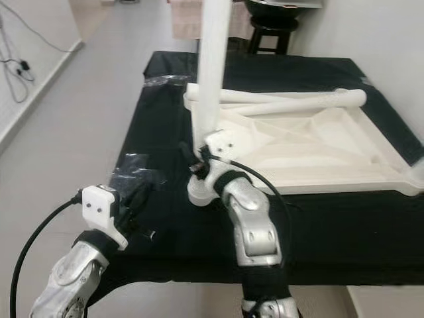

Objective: Building children table

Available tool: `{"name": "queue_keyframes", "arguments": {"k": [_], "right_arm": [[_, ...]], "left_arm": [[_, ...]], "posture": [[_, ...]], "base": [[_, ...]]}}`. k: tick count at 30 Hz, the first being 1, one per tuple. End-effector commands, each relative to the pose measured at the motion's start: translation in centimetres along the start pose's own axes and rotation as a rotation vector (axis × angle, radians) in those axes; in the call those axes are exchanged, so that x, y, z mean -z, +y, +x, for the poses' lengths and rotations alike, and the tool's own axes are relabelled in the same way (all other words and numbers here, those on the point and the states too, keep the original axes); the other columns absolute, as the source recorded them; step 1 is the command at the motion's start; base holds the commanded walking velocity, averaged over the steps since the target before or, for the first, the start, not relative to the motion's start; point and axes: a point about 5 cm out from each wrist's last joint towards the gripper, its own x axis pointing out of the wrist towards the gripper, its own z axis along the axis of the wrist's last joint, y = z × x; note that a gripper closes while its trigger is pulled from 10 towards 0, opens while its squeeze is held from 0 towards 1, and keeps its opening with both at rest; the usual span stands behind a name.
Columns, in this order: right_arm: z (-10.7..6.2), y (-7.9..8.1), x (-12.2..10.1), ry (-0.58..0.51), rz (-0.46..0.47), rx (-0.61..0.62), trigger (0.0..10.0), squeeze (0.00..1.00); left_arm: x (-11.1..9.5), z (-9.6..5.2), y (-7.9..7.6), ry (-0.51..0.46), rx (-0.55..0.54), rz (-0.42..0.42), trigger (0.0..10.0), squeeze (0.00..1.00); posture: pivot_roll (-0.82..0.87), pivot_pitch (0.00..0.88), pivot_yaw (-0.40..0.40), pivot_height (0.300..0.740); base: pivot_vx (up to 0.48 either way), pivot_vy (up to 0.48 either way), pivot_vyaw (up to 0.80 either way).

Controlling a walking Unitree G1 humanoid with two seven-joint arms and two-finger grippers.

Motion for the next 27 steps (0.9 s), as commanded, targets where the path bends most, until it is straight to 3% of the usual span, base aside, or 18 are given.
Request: {"name": "queue_keyframes", "arguments": {"k": [1,5,6,7,11,13,15,17,18,19,21,22,27], "right_arm": [[-0.1,-0.8,3.3,0.139,0.064,0.014,10.0,1.0],[0.7,-0.3,1.6,0.039,0.112,-0.045,10.0,1.0],[1.0,-0.1,1.0,-0.011,0.167,-0.105,10.0,1.0],[1.2,0.2,0.8,-0.045,0.213,-0.19,10.0,0.0],[1.1,0.3,0.4,-0.065,0.239,-0.276,10.0,0.0],[1.3,-0.3,0.1,-0.051,0.188,-0.409,10.0,0.0],[1.3,-0.3,0.1,-0.051,0.188,-0.409,10.0,0.0],[1.5,-0.9,0.5,-0.013,0.145,-0.524,10.0,0.0],[1.5,-0.9,0.5,-0.013,0.145,-0.524,10.0,0.0],[1.7,-1.2,1.0,0.013,0.139,-0.571,9.4,0.0],[1.7,-1.2,1.0,0.013,0.139,-0.571,9.4,0.0],[1.9,-1.5,1.2,0.028,0.138,-0.595,0.0,0.0],[3.1,-2.2,0.0,0.009,0.114,-0.631,0.0,0.0]], "left_arm": [[0.5,-0.2,0.2,0.027,-0.009,-0.009,10.0,0.0],[0.5,-0.2,0.2,0.028,-0.009,-0.01,10.0,0.0],[0.4,-0.2,0.1,0.028,-0.006,-0.014,10.0,0.0],[0.4,-0.2,0.0,0.028,-0.004,-0.018,10.0,0.0],[0.4,-0.1,-0.1,0.027,0.0,-0.022,10.0,0.0],[0.4,-0.1,-0.2,0.024,-0.001,-0.024,10.0,0.0],[0.4,-0.1,-0.2,0.024,-0.001,-0.024,10.0,0.0],[0.4,-0.1,-0.2,0.022,-0.001,-0.027,10.0,0.0],[0.4,-0.1,-0.2,0.022,-0.001,-0.027,10.0,0.0],[0.4,-0.1,-0.3,0.021,-0.001,-0.028,10.0,0.0],[0.4,-0.1,-0.3,0.021,-0.001,-0.028,10.0,0.0],[0.4,-0.1,-0.3,0.021,0.0,-0.029,10.0,0.0],[0.4,-0.2,-0.4,0.023,0.0,-0.03,10.0,0.0]], "posture": [[0.05,0.136,-0.033,0.74],[0.05,0.138,-0.033,0.74],[0.05,0.137,-0.03,0.74],[0.06,0.137,-0.034,0.74],[0.06,0.137,-0.038,0.74],[0.06,0.138,-0.043,0.74],[0.06,0.138,-0.043,0.74],[0.06,0.137,-0.046,0.74],[0.06,0.137,-0.046,0.74],[0.06,0.136,-0.05,0.74],[0.06,0.136,-0.05,0.74],[0.06,0.136,-0.05,0.74],[0.06,0.137,-0.053,0.74]], "base": [[0.0,0.0,0.0],[0.0,0.0,0.0],[0.0,0.0,0.0],[0.0,0.0,0.0],[0.0,0.0,0.0],[0.0,0.0,0.0],[0.0,0.0,0.0],[0.0,0.0,0.0],[0.0,0.0,0.0],[0.0,0.0,0.0],[0.0,0.0,0.0],[0.0,0.0,0.0],[0.0,0.0,0.0]]}}
